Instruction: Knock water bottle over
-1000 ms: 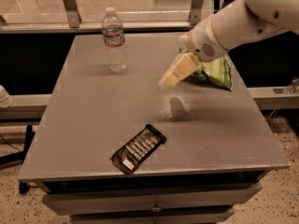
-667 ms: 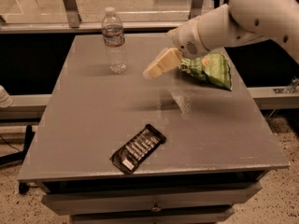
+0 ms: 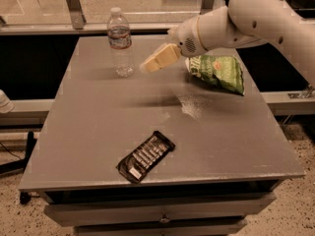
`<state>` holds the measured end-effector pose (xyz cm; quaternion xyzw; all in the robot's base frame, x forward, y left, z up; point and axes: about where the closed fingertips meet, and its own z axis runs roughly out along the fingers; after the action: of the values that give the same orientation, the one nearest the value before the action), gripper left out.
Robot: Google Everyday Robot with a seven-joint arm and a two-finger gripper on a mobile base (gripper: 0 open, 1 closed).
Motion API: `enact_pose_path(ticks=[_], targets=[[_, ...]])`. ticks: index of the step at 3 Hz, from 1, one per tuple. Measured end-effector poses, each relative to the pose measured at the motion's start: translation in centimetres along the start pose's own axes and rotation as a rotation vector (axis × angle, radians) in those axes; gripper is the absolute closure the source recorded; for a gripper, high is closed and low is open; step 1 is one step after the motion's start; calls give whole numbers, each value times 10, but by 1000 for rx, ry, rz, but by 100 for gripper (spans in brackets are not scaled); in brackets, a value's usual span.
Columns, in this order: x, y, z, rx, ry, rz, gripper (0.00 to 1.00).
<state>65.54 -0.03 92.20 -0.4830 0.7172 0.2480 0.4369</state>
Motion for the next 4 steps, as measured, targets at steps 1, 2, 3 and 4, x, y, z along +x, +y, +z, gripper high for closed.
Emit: enact_pose_path(ticks=[1, 2, 3, 4], targets=[[-10, -6, 7, 32, -76, -20, 0], [-29, -22, 23, 64, -207, -54, 0], [-48, -26, 43, 36, -301, -74, 0], [-62, -17, 69, -34, -365, -81, 0]])
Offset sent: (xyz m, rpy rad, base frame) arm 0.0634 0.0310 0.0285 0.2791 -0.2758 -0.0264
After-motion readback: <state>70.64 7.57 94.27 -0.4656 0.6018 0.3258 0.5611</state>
